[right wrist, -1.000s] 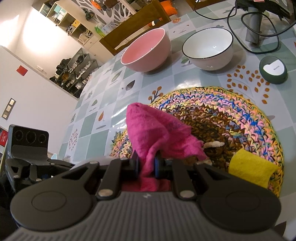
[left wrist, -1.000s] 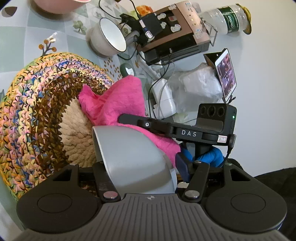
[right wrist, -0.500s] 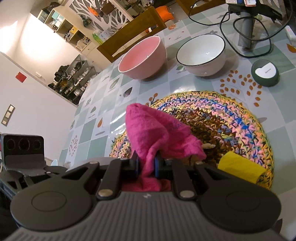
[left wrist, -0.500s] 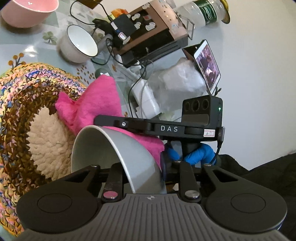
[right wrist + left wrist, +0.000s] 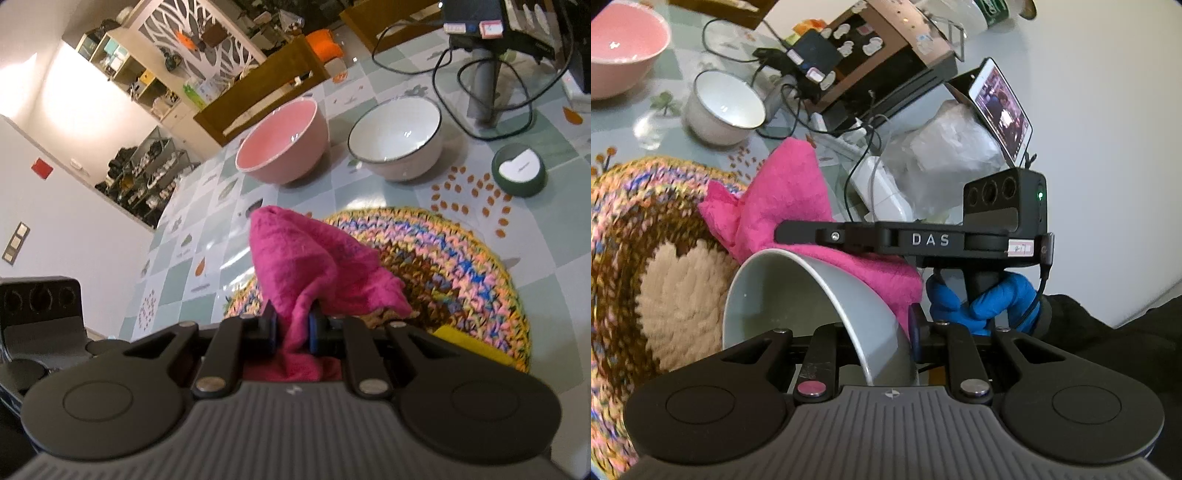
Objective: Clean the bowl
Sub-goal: 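Tilt the grey bowl with the left gripper while the right rubs the cloth over its base, then sweep the pink cloth across the bowl's outer base with the right gripper while the left holds it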
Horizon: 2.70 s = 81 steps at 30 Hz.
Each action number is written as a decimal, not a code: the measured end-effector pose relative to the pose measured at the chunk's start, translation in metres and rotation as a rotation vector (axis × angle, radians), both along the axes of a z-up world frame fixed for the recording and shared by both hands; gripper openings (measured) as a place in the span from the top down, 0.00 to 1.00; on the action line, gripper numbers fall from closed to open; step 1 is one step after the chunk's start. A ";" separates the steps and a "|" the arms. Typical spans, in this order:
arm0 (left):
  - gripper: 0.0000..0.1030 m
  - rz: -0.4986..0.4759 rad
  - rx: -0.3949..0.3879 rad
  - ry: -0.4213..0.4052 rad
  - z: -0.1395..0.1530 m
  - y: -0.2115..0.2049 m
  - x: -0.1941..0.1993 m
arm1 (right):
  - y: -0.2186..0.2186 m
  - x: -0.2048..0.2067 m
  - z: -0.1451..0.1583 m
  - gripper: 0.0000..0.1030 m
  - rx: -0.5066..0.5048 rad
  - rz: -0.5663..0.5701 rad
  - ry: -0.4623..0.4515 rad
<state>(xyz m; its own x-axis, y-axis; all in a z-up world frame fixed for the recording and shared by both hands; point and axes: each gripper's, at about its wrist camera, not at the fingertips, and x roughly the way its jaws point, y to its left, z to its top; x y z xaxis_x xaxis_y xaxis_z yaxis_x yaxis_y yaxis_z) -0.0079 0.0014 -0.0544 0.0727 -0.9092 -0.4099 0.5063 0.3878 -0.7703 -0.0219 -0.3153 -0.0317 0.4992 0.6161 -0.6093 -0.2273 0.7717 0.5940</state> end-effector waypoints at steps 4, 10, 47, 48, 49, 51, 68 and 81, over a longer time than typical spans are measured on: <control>0.80 0.018 -0.018 -0.029 0.005 -0.006 0.009 | -0.002 0.005 0.005 0.84 -0.003 -0.013 -0.021; 0.80 0.082 -0.032 -0.052 0.000 -0.009 0.024 | -0.005 0.012 0.012 0.84 -0.008 -0.032 -0.054; 0.80 0.124 -0.148 0.036 -0.011 0.065 -0.026 | 0.036 -0.027 0.042 0.84 0.027 0.095 -0.167; 0.79 0.125 -0.144 0.038 -0.011 0.067 -0.028 | 0.038 -0.030 0.042 0.84 0.031 0.102 -0.167; 0.79 0.127 -0.140 0.041 -0.011 0.069 -0.030 | 0.040 -0.032 0.043 0.84 0.035 0.109 -0.166; 0.78 0.129 -0.131 0.048 -0.011 0.071 -0.033 | 0.041 -0.034 0.043 0.84 0.039 0.118 -0.164; 0.72 0.097 -0.086 0.057 -0.012 0.057 -0.037 | 0.053 -0.039 0.045 0.84 0.047 0.180 -0.147; 0.70 0.061 -0.096 0.065 -0.019 0.066 -0.046 | 0.063 -0.036 0.049 0.84 0.014 0.266 -0.141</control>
